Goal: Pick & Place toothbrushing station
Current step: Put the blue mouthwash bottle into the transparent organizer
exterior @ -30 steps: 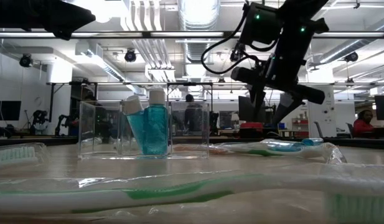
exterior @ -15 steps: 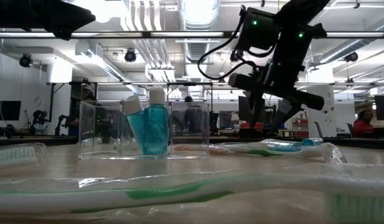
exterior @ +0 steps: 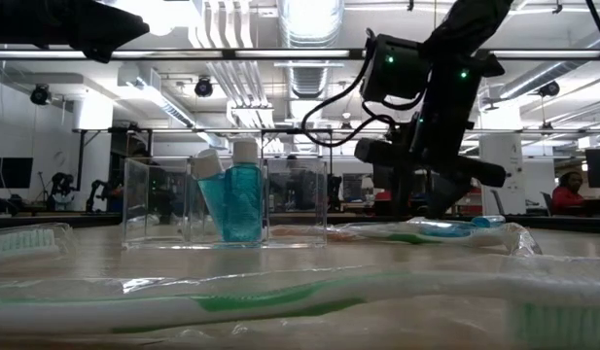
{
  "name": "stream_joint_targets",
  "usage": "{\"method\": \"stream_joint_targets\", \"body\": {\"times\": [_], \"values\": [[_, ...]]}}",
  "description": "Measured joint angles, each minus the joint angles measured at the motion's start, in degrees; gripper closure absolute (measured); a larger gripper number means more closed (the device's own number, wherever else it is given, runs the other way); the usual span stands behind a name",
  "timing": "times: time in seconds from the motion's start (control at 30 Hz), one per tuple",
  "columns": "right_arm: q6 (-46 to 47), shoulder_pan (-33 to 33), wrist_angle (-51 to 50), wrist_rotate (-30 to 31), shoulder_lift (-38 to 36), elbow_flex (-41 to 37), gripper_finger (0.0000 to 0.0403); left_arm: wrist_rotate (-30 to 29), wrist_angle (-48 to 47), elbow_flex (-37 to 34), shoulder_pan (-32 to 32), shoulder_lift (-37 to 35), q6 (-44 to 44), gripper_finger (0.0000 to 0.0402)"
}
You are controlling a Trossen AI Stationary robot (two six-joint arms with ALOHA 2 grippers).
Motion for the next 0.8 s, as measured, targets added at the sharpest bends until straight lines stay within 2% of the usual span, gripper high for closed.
{"method": "stream_joint_targets", "body": {"times": [0.3, 0.8], "values": [[0.24, -0.11, 0.09, -1.42, 1.31, -0.02, 0.0203, 0.00, -0.02, 0.00, 0.01, 0.00, -0.01, 0.0268], [-0.44, -1.08, 2.30, -0.68, 2.00, -0.04, 0.0281, -0.01, -0.08, 0.00, 0.02, 0.00, -0.01, 0.0268]]}}
